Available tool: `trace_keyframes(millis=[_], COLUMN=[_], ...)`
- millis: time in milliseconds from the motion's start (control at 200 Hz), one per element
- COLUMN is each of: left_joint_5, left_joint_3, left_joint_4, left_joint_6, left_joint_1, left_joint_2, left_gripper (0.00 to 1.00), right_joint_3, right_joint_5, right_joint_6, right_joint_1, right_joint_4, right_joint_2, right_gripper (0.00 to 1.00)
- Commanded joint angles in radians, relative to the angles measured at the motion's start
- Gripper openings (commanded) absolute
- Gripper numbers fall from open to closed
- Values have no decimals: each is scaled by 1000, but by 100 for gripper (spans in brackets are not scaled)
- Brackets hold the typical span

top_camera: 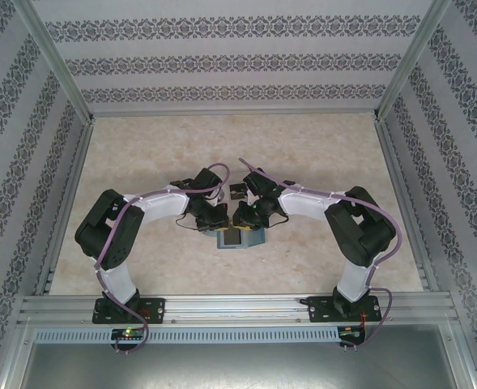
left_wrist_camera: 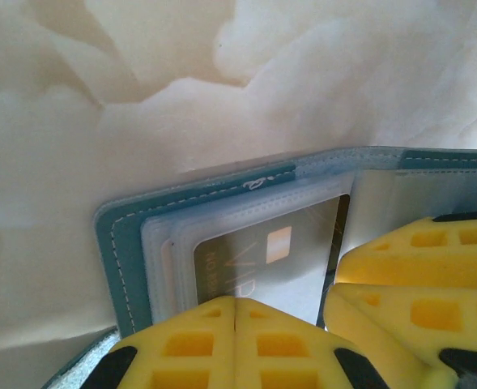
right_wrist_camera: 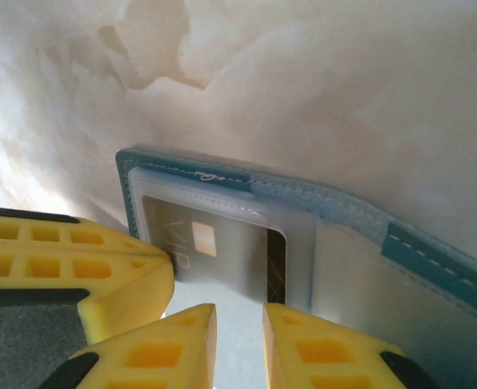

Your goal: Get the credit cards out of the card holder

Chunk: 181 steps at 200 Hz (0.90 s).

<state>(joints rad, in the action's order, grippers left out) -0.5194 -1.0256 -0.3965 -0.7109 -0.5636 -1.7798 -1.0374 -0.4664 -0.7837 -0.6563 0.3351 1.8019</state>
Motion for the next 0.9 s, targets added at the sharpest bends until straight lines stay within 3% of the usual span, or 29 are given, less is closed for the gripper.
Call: trace_keyframes(millis=[0,530,899], left_joint_5=[14,24,41], left_joint_3=[-21,-33,-55], left_joint_4=[-38,-63,-118], left_joint_6=[19,25,56], left_joint_1=[-12,-12,-12], left_joint_2=[-12,-10,-46], left_gripper=[0,0,0], right_joint_3=[6,-42,-42], right_joint_5=[-21,114,74], right_joint_6=[-8,64,44], right_joint_1=[7,0,1], right_joint_4=[-10,138,111], right_joint_2=[21,24,-25], right_gripper=[24,28,33])
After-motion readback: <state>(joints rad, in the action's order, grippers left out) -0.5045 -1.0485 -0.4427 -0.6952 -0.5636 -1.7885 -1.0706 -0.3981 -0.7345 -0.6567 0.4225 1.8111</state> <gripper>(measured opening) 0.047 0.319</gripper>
